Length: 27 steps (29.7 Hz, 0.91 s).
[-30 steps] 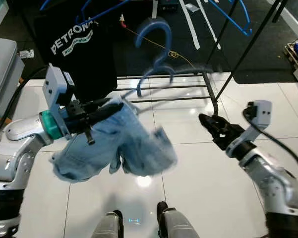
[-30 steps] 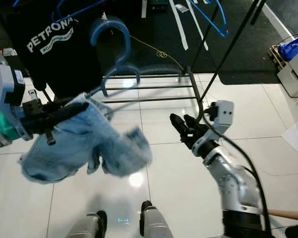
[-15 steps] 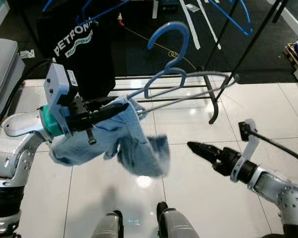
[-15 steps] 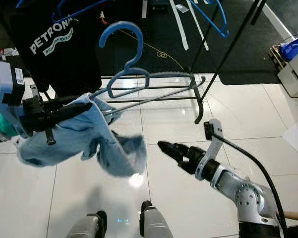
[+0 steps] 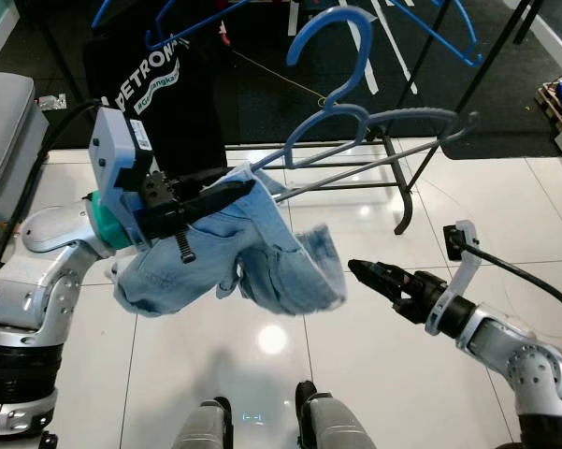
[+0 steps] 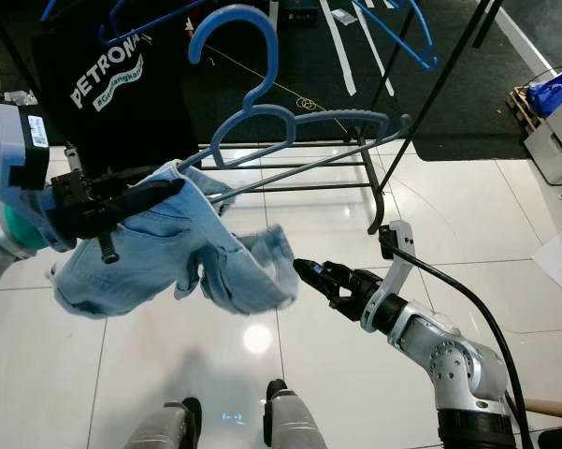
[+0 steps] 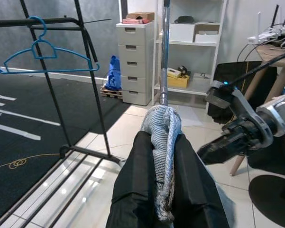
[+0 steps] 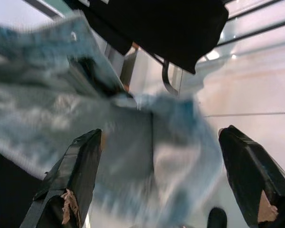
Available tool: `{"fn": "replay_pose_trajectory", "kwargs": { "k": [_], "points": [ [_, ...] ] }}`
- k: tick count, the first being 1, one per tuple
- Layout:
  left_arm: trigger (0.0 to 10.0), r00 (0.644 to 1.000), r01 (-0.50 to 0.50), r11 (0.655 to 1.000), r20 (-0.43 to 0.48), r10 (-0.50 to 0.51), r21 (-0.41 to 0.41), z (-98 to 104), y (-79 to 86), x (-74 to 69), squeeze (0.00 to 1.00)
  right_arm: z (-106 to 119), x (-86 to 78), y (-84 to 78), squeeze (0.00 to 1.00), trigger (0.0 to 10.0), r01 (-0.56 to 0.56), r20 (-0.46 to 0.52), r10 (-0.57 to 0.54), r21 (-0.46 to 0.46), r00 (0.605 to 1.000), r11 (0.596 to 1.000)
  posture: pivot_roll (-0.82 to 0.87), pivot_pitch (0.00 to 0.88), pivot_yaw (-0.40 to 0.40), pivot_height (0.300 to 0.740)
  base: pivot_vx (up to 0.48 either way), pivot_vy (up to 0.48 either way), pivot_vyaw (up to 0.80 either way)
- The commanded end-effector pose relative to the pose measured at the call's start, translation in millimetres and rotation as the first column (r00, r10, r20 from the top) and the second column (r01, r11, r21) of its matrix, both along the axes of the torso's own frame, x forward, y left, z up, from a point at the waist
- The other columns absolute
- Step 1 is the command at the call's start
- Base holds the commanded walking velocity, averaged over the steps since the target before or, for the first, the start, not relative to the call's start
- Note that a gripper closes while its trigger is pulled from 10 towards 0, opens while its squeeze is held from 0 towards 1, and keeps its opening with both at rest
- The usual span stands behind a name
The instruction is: Hang hanger
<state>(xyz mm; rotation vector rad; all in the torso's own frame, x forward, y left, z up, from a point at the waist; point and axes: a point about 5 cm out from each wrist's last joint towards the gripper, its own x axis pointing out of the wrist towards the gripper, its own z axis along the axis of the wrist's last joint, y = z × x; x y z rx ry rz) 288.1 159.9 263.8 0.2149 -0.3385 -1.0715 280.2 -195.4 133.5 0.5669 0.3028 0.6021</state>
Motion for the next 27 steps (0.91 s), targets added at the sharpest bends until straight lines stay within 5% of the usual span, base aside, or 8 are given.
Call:
{"fn": "replay_pose_trajectory", "kwargs": {
  "k": [1, 12, 19, 27],
  "points": [
    [0.0, 0.998, 0.038, 0.999, 0.053, -0.037, -0.003, 8.8, -5.4, -5.3, 0.0, -4.8, -1.4, -5.6, 0.0, 10.0, 0.038, -0.022, -0.037, 0.02, 0.999, 0.999, -0.05, 0.156, 0.029, 0.74, 0.0, 0.0, 0.0],
    [0.0, 0.996, 0.058, 0.998, 0.072, -0.057, -0.007, 14.6, -10.3, -4.9, 0.0, -27.8, -18.6, -1.0, 0.0, 10.0, -0.009, -0.143, 0.03, 0.145, 0.989, 0.989, -0.05, 0.157, 0.034, 0.74, 0.0, 0.0, 0.0],
    [0.0, 0.995, 0.058, 0.998, 0.079, -0.057, -0.012, 18.2, -9.5, -4.7, 0.0, -39.1, -23.5, -1.1, 0.0, 10.0, -0.013, -0.189, 0.036, 0.126, 0.981, 0.992, -0.05, 0.156, 0.035, 0.74, 0.0, 0.0, 0.0],
    [0.0, 0.992, 0.097, 0.994, 0.081, -0.094, -0.04, 25.1, -11.8, -6.3, 0.0, -47.4, -14.7, -6.3, 0.0, 10.0, 0.081, -0.223, -0.043, 0.161, 0.974, 0.984, -0.05, 0.153, 0.037, 0.74, 0.0, 0.0, 0.0]
  ]
}}
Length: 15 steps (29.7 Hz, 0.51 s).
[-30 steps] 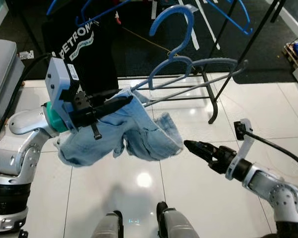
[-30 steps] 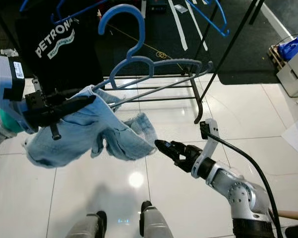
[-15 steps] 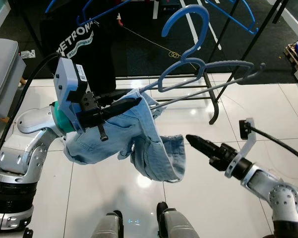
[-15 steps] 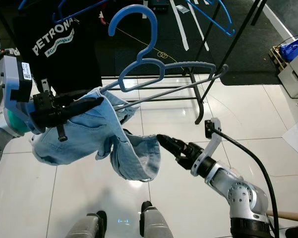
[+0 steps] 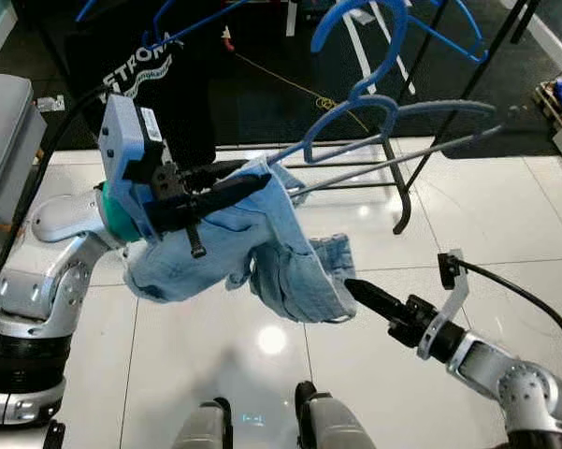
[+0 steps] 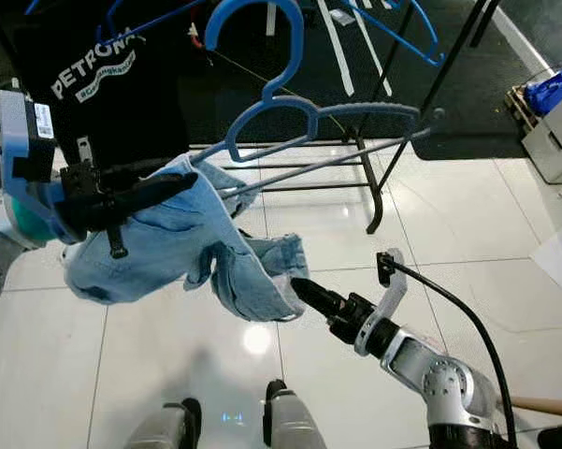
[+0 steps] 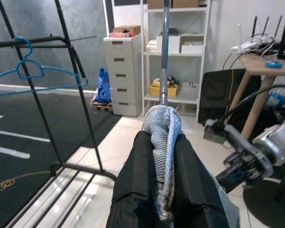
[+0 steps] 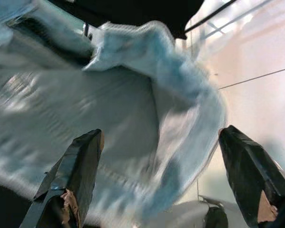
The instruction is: Hang hanger
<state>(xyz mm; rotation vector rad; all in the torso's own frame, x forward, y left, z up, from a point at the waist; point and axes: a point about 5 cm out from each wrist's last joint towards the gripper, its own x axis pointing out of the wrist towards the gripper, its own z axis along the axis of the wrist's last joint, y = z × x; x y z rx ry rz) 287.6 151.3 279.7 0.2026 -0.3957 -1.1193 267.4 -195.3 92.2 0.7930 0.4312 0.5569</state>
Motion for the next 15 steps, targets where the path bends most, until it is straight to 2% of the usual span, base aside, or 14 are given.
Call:
{"fn": "replay_pose_trajectory", "kwargs": {
  "k": [1, 4, 8, 9, 11, 12, 13, 14, 15],
  "points": [
    [0.0, 0.998, 0.041, 0.999, 0.044, -0.04, -0.019, 10.5, -3.7, -5.5, 0.0, -8.0, -0.8, -7.4, 0.0, 10.0, 0.055, -0.045, -0.055, -0.001, 0.997, 0.999, -0.05, 0.151, 0.037, 0.74, 0.0, 0.0, 0.0],
    [0.0, 0.998, 0.042, 0.999, 0.05, -0.041, -0.022, 12.2, -4.0, -5.1, 0.0, -10.4, -0.4, -8.3, 0.0, 10.0, 0.064, -0.058, -0.064, -0.004, 0.996, 0.998, -0.05, 0.152, 0.036, 0.74, 0.0, 0.0, 0.0],
    [0.0, 0.997, 0.048, 0.999, 0.054, -0.047, -0.026, 15.3, -4.7, -4.7, 0.0, -12.6, 0.0, -6.7, 0.0, 10.0, 0.082, -0.069, -0.078, 0.048, 0.995, 0.996, -0.05, 0.154, 0.039, 0.74, 0.0, 0.0, 0.0],
    [0.0, 0.997, 0.049, 0.998, 0.055, -0.048, -0.028, 16.2, -4.9, -4.6, 0.0, -13.0, 0.1, -5.4, 0.0, 9.3, 0.081, -0.072, -0.076, 0.064, 0.995, 0.995, -0.04, 0.156, 0.039, 0.74, 0.0, 0.0, 0.0],
    [0.0, 0.997, 0.049, 0.998, 0.055, -0.048, -0.028, 16.2, -4.9, -4.6, 0.0, -13.0, 0.1, -5.4, 0.0, 9.3, 0.081, -0.072, -0.076, 0.064, 0.995, 0.995, -0.04, 0.156, 0.039, 0.74, 0.0, 0.0, 0.0],
    [0.0, 0.997, 0.049, 0.998, 0.057, -0.048, -0.029, 17.1, -4.9, -4.4, 0.0, -13.4, 0.0, -3.9, 0.0, 4.5, 0.074, -0.074, -0.069, 0.071, 0.995, 0.995, -0.04, 0.156, 0.039, 0.74, 0.0, 0.0, 0.0],
    [0.0, 0.997, 0.049, 0.998, 0.058, -0.047, -0.03, 17.6, -4.8, -4.3, 0.0, -13.8, -0.1, -2.8, 0.0, 3.0, 0.069, -0.076, -0.064, 0.075, 0.995, 0.995, -0.04, 0.156, 0.039, 0.74, 0.0, 0.0, 0.0],
    [0.0, 0.997, 0.049, 0.998, 0.058, -0.047, -0.03, 18.1, -4.7, -4.1, 0.0, -14.5, -0.2, -2.2, 0.0, 0.0, 0.066, -0.077, -0.06, 0.076, 0.995, 0.995, -0.04, 0.159, 0.039, 0.74, 0.0, 0.0, 0.0],
    [0.0, 0.997, 0.049, 0.998, 0.058, -0.047, -0.029, 18.4, -4.6, -3.9, 0.0, -15.0, -0.5, -2.0, 0.0, 0.0, 0.063, -0.078, -0.057, 0.076, 0.995, 0.995, -0.04, 0.159, 0.039, 0.74, 0.0, 0.0, 0.0]
  ]
}}
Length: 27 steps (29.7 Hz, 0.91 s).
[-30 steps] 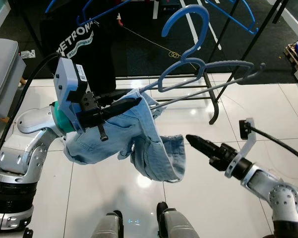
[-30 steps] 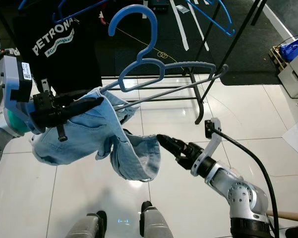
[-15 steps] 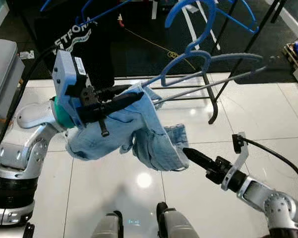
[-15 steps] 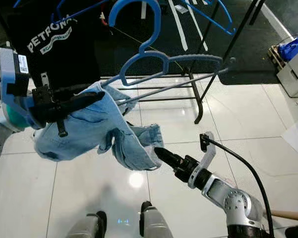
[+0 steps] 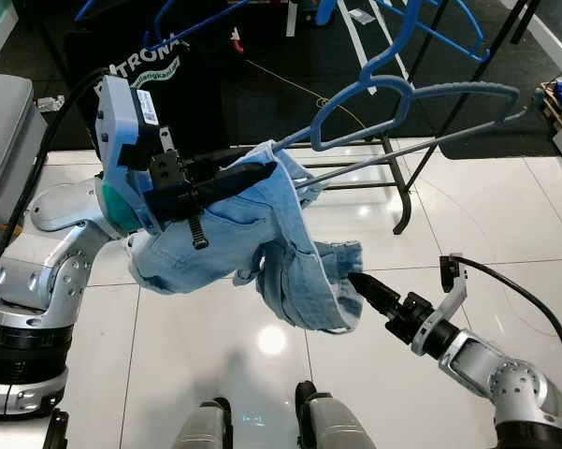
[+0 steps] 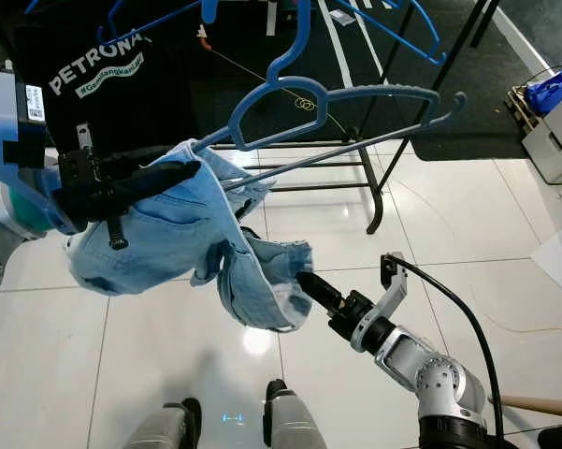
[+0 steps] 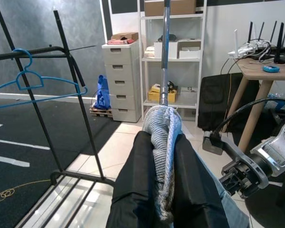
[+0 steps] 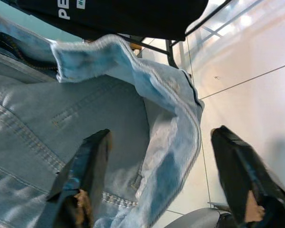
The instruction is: Hang hanger
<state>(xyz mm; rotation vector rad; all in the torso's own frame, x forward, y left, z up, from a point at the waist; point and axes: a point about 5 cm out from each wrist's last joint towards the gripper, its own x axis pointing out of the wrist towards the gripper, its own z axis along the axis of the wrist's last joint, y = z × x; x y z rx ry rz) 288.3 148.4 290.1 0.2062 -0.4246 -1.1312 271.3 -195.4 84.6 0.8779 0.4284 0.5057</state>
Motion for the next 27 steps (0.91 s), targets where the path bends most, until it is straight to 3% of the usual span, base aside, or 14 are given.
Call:
{"fn": "replay_pose_trajectory", "kwargs": {
  "k": [1, 14, 27],
  "points": [
    [0.0, 0.999, 0.033, 0.999, 0.033, -0.032, -0.021, 8.0, -1.6, -4.6, 0.0, -7.4, -4.4, -1.9, 0.0, 0.0, 0.004, -0.035, -0.003, 0.014, 0.999, 1.0, -0.04, 0.159, 0.039, 0.74, 0.0, 0.0, 0.0],
    [0.0, 0.999, 0.039, 0.999, 0.026, -0.038, -0.008, 7.0, -1.0, -4.1, 0.0, -10.0, -6.7, -15.2, 0.0, 0.0, 0.032, -0.043, -0.034, -0.038, 0.998, 0.999, -0.05, 0.16, 0.04, 0.74, 0.0, 0.0, 0.0],
    [0.0, 0.999, 0.045, 0.999, 0.021, -0.045, 0.002, 6.0, -1.2, -4.2, 0.0, -9.0, -5.4, -17.4, 0.0, 0.0, 0.035, -0.039, -0.037, -0.047, 0.999, 0.998, -0.05, 0.158, 0.04, 0.74, 0.0, 0.0, 0.0]
  ]
}}
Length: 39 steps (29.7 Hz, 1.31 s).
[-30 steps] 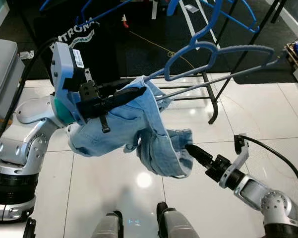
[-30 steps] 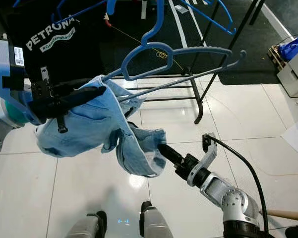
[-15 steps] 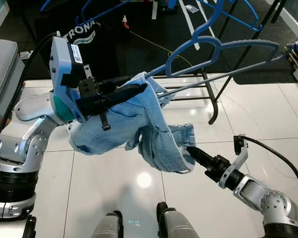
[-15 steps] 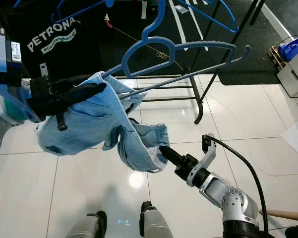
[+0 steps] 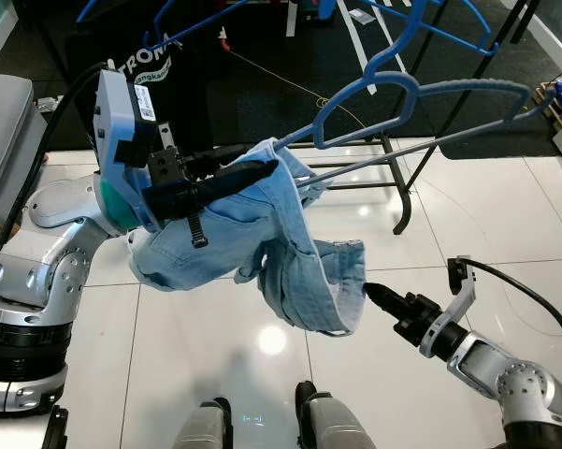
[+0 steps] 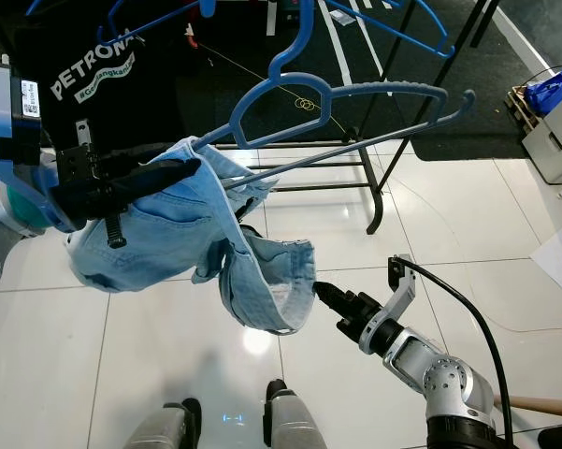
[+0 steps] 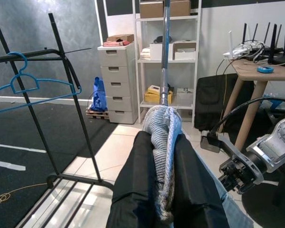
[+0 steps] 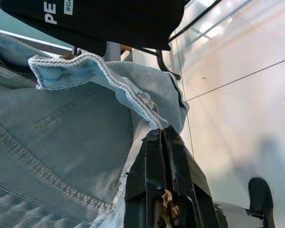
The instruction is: Hang hanger
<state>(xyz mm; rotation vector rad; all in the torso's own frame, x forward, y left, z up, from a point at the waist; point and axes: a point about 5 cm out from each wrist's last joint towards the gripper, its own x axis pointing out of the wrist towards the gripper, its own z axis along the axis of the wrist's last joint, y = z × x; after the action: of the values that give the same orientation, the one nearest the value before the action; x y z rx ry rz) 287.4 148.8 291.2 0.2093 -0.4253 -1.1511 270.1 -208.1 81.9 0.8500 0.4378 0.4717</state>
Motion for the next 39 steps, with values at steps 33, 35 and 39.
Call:
{"fn": "replay_pose_trajectory", "kwargs": {
  "k": [33, 35, 39],
  "points": [
    [0.0, 0.998, -0.056, 0.988, 0.029, 0.053, 0.145, -20.1, 6.3, 3.5, 0.0, 49.1, 6.4, -58.5, 0.0, 1.1, 0.259, 0.28, -0.199, -0.198, 0.939, 0.945, -0.06, 0.156, 0.041, 0.74, 0.0, 0.0, 0.0],
    [0.0, 0.997, -0.071, 0.992, 0.038, 0.067, 0.107, -14.1, 2.9, 6.2, 0.0, 28.4, -0.3, -29.1, 1.0, 10.0, 0.102, 0.193, -0.058, -0.23, 0.979, 0.968, -0.06, 0.152, 0.039, 0.74, 0.0, 0.0, 0.0],
    [0.0, 0.996, -0.087, 0.992, 0.044, 0.084, 0.091, -9.0, -1.2, 8.3, 0.0, 13.4, -1.8, -7.4, 1.0, 10.0, 0.042, 0.134, -0.015, -0.201, 0.991, 0.979, -0.05, 0.149, 0.039, 0.74, 0.0, 0.0, 0.0]
  ]
}}
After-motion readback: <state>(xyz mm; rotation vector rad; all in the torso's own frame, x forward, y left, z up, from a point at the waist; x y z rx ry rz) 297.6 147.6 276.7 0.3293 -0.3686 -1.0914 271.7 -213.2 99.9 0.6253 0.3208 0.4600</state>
